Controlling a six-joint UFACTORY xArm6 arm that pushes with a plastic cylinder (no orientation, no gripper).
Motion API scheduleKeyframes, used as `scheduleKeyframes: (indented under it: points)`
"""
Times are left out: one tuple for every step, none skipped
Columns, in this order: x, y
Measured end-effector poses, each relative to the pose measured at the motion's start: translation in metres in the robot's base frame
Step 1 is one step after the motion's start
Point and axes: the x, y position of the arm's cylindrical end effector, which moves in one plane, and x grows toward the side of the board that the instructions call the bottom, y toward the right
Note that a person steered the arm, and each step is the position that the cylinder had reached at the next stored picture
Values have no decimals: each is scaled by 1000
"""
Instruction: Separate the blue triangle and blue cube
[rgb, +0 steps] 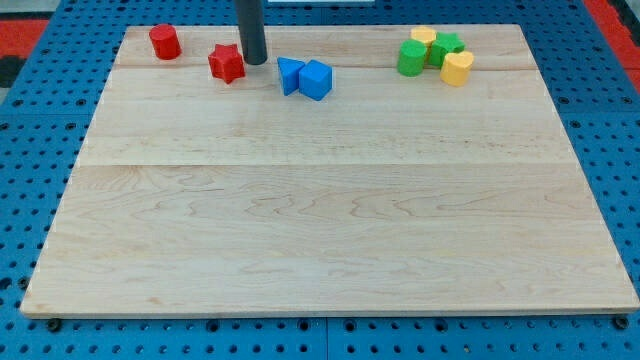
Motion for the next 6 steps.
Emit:
scheduleKeyframes:
  points:
    - [-8,-37]
    - [18,-41]
    - [9,-2]
    - [9,55]
    - [37,63]
    - [94,62]
